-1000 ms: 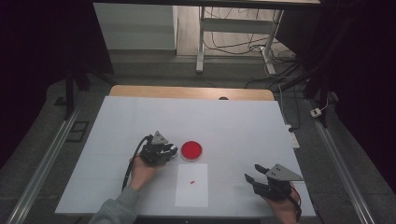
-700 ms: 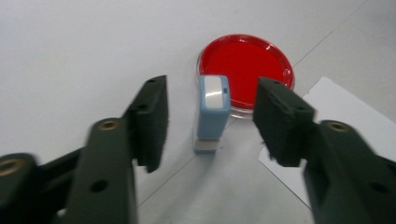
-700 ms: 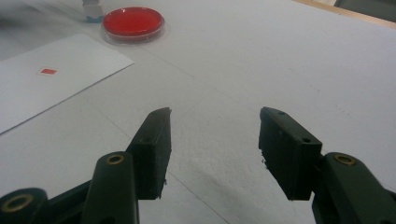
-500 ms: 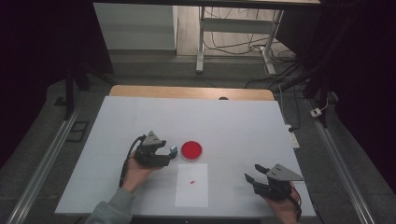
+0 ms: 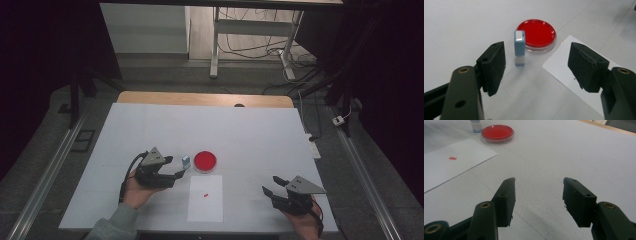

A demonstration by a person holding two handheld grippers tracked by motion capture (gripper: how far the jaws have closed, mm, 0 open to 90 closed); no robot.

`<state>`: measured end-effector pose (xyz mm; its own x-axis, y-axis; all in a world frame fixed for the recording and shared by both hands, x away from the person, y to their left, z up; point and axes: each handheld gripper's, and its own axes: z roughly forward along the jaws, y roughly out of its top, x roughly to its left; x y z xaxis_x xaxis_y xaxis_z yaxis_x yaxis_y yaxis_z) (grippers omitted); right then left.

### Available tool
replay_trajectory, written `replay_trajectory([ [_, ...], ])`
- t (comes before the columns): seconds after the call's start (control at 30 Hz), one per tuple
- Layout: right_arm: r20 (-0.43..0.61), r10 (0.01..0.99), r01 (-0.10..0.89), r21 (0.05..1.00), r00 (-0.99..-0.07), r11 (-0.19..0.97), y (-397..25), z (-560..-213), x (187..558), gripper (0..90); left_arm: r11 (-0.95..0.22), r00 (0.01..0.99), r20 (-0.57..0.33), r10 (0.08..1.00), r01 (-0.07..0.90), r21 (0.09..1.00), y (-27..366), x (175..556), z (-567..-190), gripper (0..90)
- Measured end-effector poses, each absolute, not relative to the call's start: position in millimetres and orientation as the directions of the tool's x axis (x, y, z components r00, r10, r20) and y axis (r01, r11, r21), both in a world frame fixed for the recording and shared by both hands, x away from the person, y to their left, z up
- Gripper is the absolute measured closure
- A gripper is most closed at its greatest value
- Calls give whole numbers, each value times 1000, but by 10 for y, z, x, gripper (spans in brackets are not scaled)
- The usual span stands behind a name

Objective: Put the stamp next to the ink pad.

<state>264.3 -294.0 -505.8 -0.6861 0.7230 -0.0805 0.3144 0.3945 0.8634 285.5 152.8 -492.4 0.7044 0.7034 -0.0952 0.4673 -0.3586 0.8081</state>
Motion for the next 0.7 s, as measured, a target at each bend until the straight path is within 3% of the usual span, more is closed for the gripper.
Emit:
replay_trajectory([
  [0.7, -75, 692, 302, 863, -718, 406, -3002, -5058, 2649, 432, -340, 679, -97, 727, 479, 809, 2048, 2306, -5036, 315],
])
